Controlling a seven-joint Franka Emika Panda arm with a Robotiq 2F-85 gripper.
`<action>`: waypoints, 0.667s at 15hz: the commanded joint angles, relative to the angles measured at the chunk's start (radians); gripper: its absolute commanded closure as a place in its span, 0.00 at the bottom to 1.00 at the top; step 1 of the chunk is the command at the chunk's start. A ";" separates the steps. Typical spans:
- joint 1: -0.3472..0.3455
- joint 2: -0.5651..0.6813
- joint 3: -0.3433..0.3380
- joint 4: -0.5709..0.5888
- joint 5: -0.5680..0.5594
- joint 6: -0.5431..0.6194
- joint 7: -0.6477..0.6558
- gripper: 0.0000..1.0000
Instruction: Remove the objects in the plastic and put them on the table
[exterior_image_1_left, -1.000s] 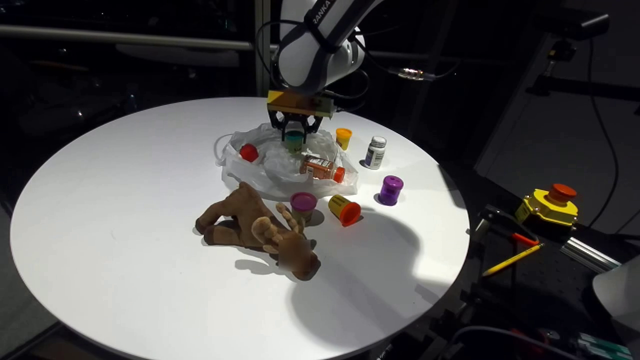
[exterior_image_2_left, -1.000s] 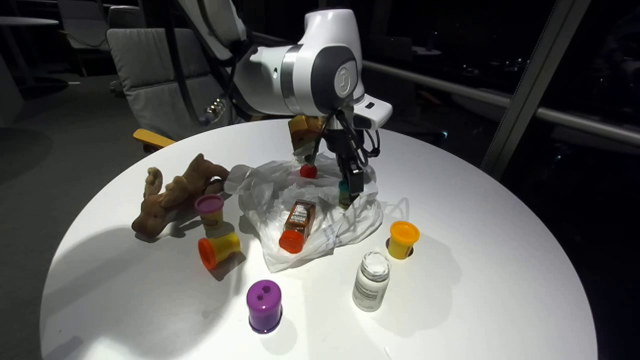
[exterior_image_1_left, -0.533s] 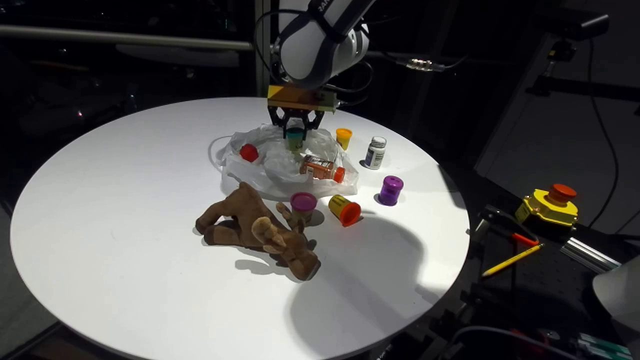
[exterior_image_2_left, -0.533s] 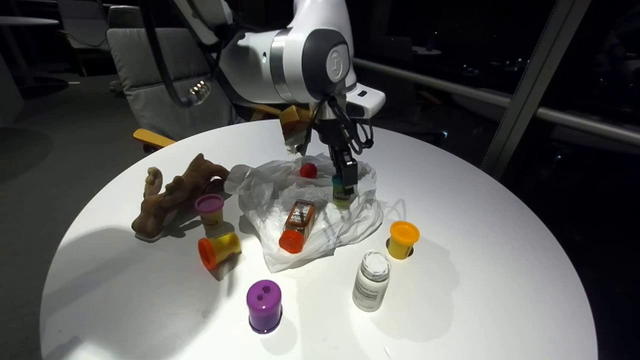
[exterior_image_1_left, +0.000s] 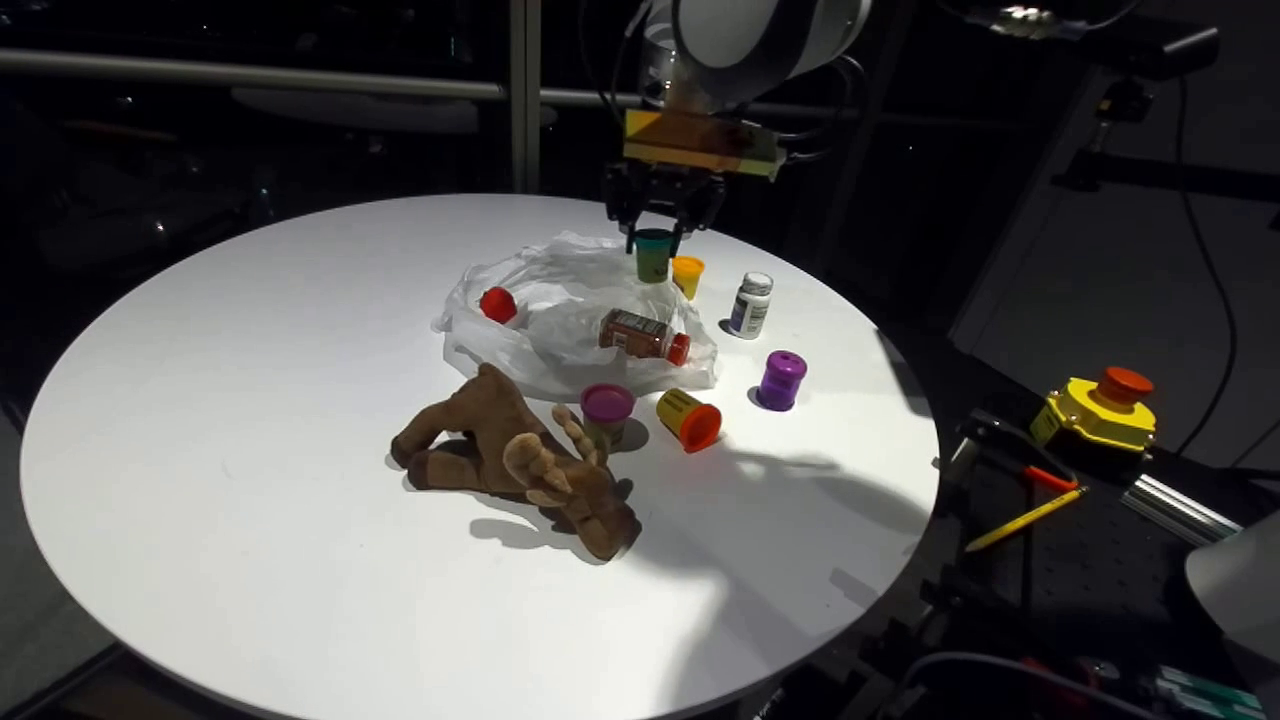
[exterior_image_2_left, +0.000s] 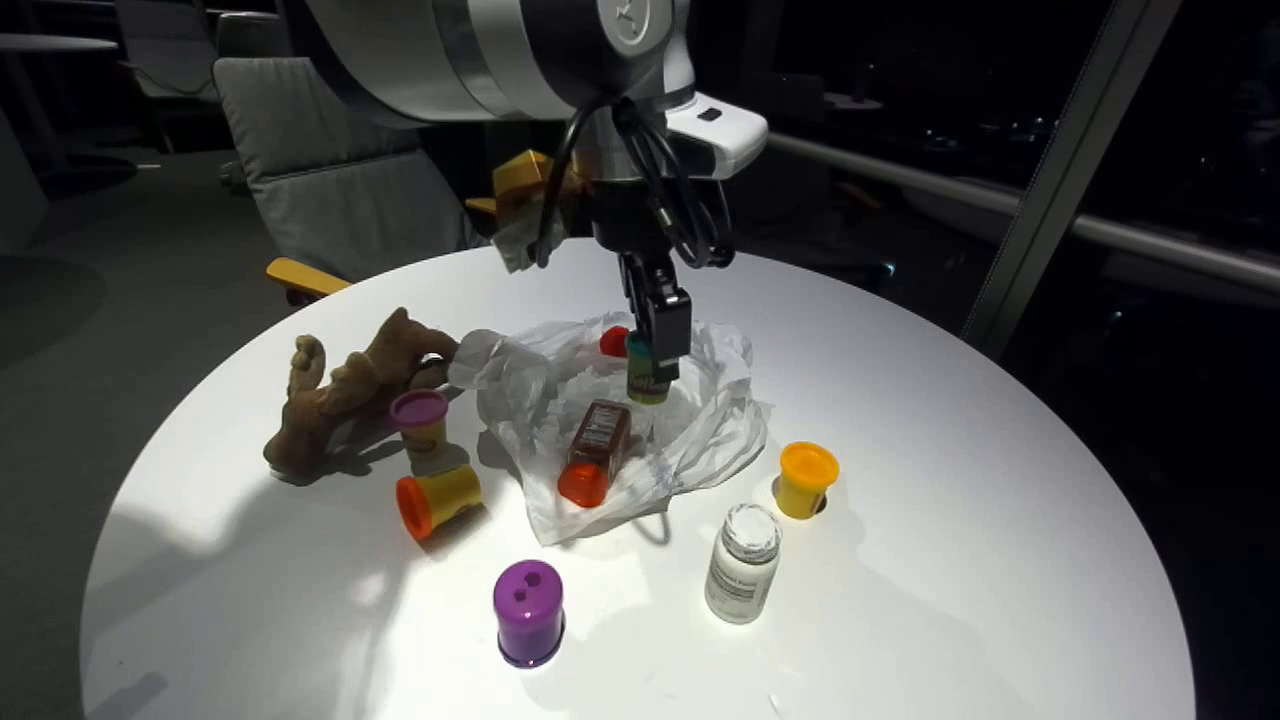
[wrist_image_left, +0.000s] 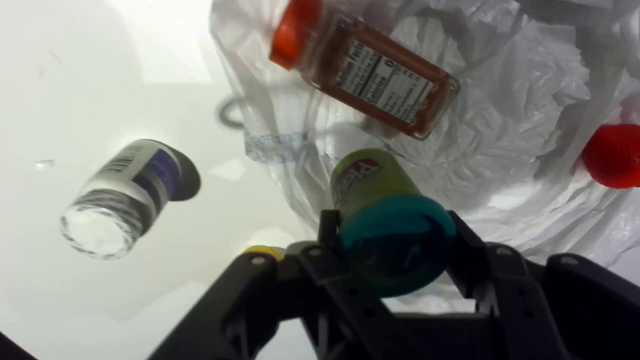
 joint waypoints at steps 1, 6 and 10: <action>-0.068 -0.196 0.034 -0.252 0.006 0.100 -0.037 0.73; -0.198 -0.358 0.061 -0.552 0.073 0.279 -0.139 0.73; -0.317 -0.492 0.088 -0.782 0.189 0.353 -0.380 0.73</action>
